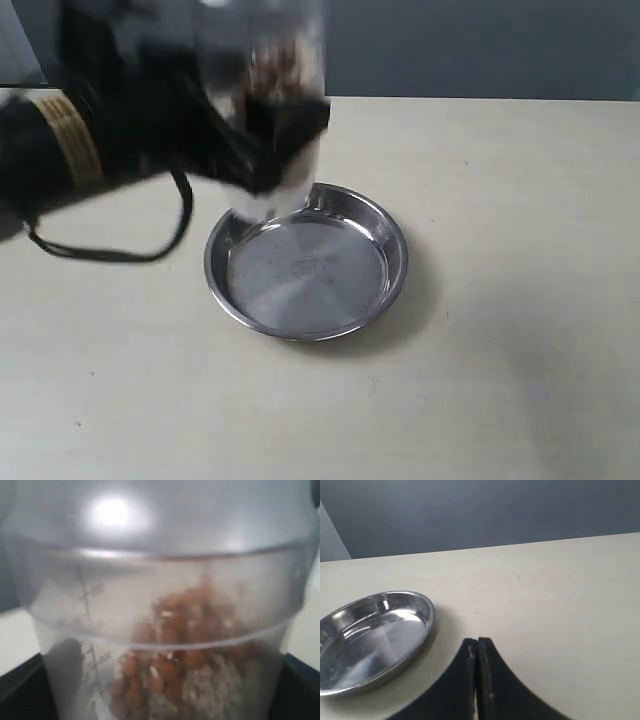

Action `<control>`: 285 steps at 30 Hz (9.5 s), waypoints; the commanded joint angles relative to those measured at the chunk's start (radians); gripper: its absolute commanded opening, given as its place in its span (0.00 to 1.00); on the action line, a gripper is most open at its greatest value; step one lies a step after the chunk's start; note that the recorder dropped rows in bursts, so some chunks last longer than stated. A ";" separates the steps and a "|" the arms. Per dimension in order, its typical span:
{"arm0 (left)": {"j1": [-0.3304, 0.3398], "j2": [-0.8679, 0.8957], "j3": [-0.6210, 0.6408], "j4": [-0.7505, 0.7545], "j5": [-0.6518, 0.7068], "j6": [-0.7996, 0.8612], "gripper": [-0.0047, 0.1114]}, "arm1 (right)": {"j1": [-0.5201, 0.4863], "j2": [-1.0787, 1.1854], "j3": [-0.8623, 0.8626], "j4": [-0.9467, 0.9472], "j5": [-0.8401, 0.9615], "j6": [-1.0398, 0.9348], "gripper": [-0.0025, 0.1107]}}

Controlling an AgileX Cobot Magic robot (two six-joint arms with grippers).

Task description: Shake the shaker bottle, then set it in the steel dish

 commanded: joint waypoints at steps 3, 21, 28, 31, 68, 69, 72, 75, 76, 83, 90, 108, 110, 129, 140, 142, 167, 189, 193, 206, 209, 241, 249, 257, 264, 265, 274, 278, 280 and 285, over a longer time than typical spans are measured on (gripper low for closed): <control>-0.002 -0.119 -0.123 0.012 -0.133 0.045 0.04 | 0.002 -0.004 0.001 -0.002 -0.010 -0.001 0.02; -0.002 0.031 -0.033 -0.037 -0.050 0.063 0.04 | 0.002 -0.004 0.001 -0.002 -0.010 -0.001 0.02; -0.002 0.134 0.020 -0.073 -0.325 0.063 0.04 | 0.002 -0.004 0.001 -0.002 -0.010 -0.001 0.02; -0.001 -0.011 -0.065 -0.086 -0.290 0.132 0.04 | 0.002 -0.004 0.001 -0.002 -0.010 -0.001 0.02; -0.001 0.094 -0.001 -0.245 -0.014 0.233 0.04 | 0.002 -0.004 0.001 -0.002 -0.010 -0.001 0.02; -0.001 0.137 0.006 -0.283 -0.034 0.233 0.04 | 0.002 -0.004 0.001 -0.002 -0.010 -0.001 0.02; -0.035 0.101 -0.015 -0.213 -0.229 0.204 0.04 | 0.002 -0.004 0.001 0.001 -0.010 -0.001 0.02; -0.049 -0.037 -0.126 -0.212 -0.239 0.240 0.04 | 0.002 -0.004 0.001 0.001 -0.010 -0.001 0.02; -0.049 -0.073 -0.154 -0.212 -0.201 0.257 0.04 | 0.002 -0.004 0.001 0.001 -0.010 -0.001 0.02; -0.054 0.126 -0.040 -0.288 -0.039 0.237 0.04 | 0.002 -0.004 0.001 -0.003 -0.010 -0.001 0.02; -0.054 0.207 0.044 -0.238 -0.399 0.128 0.04 | 0.002 -0.004 0.001 -0.003 -0.010 -0.001 0.02; -0.071 0.120 -0.018 -0.195 -0.316 0.265 0.04 | 0.002 -0.004 0.001 -0.003 -0.010 -0.001 0.02; -0.071 0.030 -0.062 -0.232 -0.313 0.264 0.04 | 0.002 -0.004 0.001 -0.003 -0.010 -0.001 0.02; -0.100 -0.028 -0.109 -0.242 -0.231 0.217 0.04 | 0.002 -0.004 0.001 -0.003 -0.010 -0.001 0.02; -0.117 0.243 0.076 -0.378 -0.283 0.208 0.04 | 0.002 -0.004 0.001 -0.003 -0.010 -0.001 0.02; -0.122 0.233 0.078 -0.335 -0.439 0.219 0.04 | 0.002 -0.004 0.001 -0.003 -0.010 -0.001 0.02; -0.117 0.586 0.047 -0.687 -0.729 0.426 0.04 | 0.002 -0.004 0.001 -0.005 -0.010 -0.001 0.02; -0.117 0.687 0.017 -0.732 -0.753 0.482 0.45 | 0.002 -0.004 0.001 -0.005 -0.010 -0.001 0.02; -0.117 0.720 0.017 -0.732 -0.795 0.482 0.45 | 0.002 -0.004 0.001 -0.005 -0.010 -0.001 0.02; -0.117 0.731 0.017 -0.712 -0.820 0.505 0.62 | 0.002 -0.004 0.001 -0.003 -0.010 -0.001 0.02; -0.117 0.731 0.017 -0.712 -0.783 0.508 0.62 | 0.002 -0.004 0.001 -0.003 -0.010 -0.001 0.02; -0.117 0.752 0.015 -0.649 -0.838 0.514 0.60 | 0.002 -0.004 0.001 -0.003 -0.010 -0.001 0.02; -0.117 0.752 0.012 -0.644 -0.834 0.501 0.78 | 0.002 -0.004 0.001 -0.003 -0.010 -0.001 0.02; -0.117 0.752 0.012 -0.576 -0.824 0.515 0.79 | 0.002 -0.004 0.001 -0.003 -0.010 -0.001 0.02; -0.117 0.752 0.012 -0.588 -0.835 0.515 0.79 | 0.002 -0.004 0.001 -0.003 -0.010 -0.001 0.02; -0.117 0.752 0.012 -0.596 -0.835 0.515 0.79 | 0.002 -0.004 0.001 -0.003 -0.010 -0.001 0.02; -0.117 0.750 0.053 -0.605 -0.797 0.552 0.79 | 0.002 -0.004 0.001 -0.003 -0.010 -0.001 0.02; -0.117 0.750 0.092 -0.605 -0.838 0.557 0.79 | 0.002 -0.004 0.001 -0.005 -0.010 -0.001 0.02; -0.117 0.750 0.109 -0.603 -0.838 0.555 0.79 | 0.002 -0.004 0.001 -0.005 -0.010 -0.001 0.02; -0.117 0.745 0.139 -0.577 -0.838 0.550 0.79 | 0.002 -0.004 0.001 -0.005 -0.010 -0.001 0.02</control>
